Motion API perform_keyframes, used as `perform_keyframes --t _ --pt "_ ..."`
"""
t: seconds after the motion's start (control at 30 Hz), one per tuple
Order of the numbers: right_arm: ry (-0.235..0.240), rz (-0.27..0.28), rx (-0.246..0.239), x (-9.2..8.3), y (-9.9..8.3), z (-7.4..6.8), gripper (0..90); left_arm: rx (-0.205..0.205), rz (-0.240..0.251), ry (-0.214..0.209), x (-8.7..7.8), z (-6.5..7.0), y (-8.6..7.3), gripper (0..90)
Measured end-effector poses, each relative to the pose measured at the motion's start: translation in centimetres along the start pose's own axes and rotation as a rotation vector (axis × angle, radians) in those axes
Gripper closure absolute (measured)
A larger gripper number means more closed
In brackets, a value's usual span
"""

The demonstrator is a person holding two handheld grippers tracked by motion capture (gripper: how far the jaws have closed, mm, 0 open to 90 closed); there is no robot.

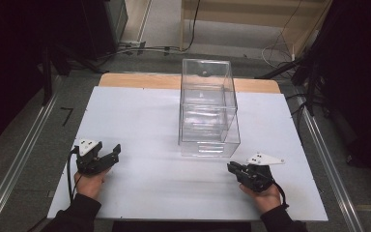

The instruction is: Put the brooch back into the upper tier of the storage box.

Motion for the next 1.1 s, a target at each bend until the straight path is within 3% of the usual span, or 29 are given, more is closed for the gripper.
perform_keyframes --t 0.53,1.1 --pt "-0.018 0.048 0.036 -1.4 0.9 0.9 78.3 0.004 -0.006 0.000 0.0 0.0 0.0 29.5" --pt "-0.041 0.095 0.043 -2.7 2.1 1.7 78.3 0.004 -0.008 0.000 0.1 0.0 0.0 29.5"
Point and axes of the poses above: each handheld gripper's, and its own axes: x roughly forward along the jaws, y roughly out of its top, z roughly to its right, the point moved 1 cm from there along x, roughly forward along the jaws, and after that the axes turned 12 degrees about -y, right-handed, at the moved point
